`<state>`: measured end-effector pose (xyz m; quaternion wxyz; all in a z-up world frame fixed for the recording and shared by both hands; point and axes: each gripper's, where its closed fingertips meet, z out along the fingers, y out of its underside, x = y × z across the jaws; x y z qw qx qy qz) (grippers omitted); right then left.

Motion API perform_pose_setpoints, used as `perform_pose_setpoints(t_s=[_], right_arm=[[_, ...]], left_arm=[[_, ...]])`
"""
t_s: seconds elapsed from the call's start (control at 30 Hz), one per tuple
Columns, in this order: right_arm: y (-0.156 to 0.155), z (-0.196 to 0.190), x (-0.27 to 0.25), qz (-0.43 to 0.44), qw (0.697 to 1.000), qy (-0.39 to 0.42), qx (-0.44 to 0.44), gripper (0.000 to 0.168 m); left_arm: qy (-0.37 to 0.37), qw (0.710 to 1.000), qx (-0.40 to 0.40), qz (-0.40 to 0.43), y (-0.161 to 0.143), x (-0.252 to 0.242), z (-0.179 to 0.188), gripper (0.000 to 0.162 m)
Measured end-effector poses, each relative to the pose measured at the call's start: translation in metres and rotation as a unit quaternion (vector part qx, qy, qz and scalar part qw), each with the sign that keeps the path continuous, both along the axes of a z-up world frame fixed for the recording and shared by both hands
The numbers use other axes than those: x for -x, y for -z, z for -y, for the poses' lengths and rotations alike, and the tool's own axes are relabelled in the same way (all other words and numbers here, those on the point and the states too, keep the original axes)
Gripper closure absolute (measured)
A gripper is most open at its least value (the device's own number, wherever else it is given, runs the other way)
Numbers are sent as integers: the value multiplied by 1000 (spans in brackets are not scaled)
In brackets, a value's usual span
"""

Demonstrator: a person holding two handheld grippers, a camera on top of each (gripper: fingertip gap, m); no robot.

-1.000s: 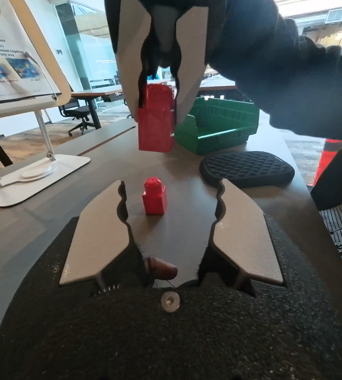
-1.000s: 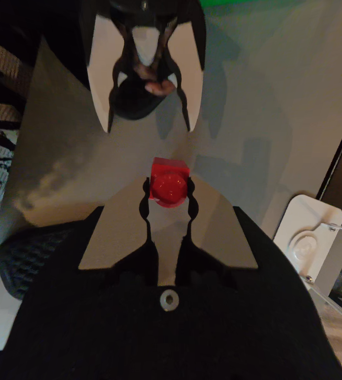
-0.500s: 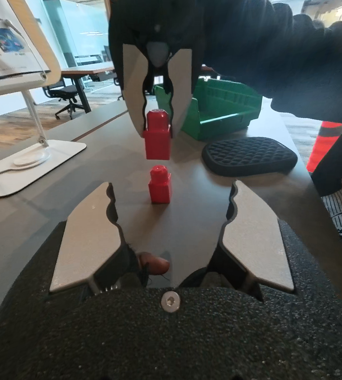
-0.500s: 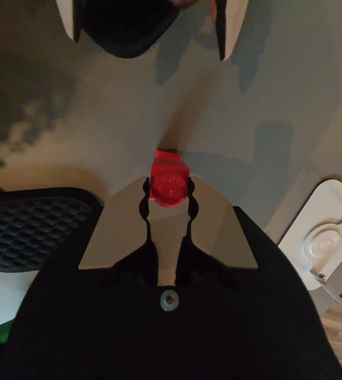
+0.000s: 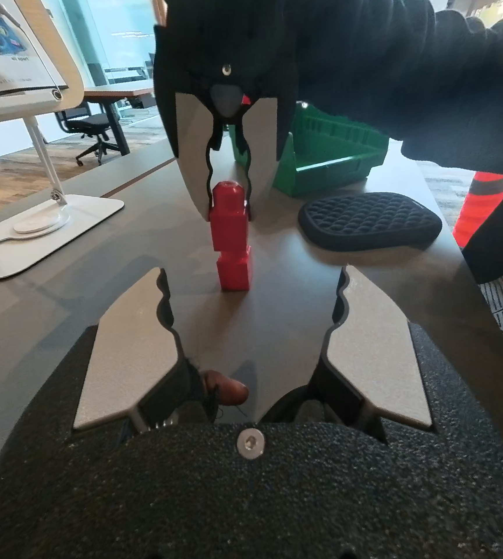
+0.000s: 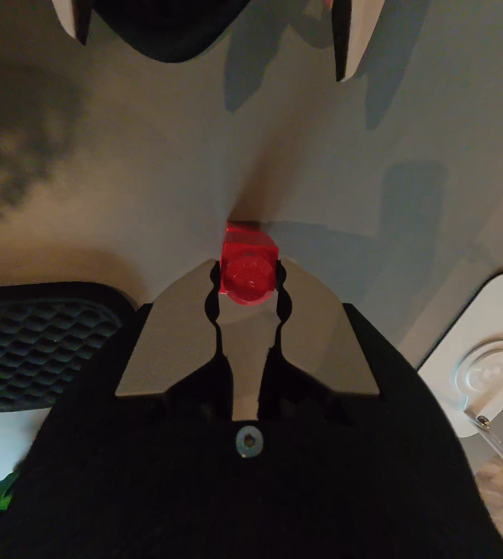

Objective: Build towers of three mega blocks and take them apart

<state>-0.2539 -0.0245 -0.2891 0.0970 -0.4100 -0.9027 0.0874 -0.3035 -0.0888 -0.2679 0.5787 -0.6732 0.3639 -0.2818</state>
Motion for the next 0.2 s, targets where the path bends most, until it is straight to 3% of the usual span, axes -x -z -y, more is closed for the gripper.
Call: perform_pose_setpoints(t_s=[0.03, 0.2], right_arm=[[2, -1, 0, 2, 1000, 2, -1, 134], [6, -1, 2, -5, 1000, 13, 4, 134]], left_arm=[[0, 1000, 0, -1, 0, 0, 0, 57], [-1, 1000, 1, 5, -1, 1, 0, 59]])
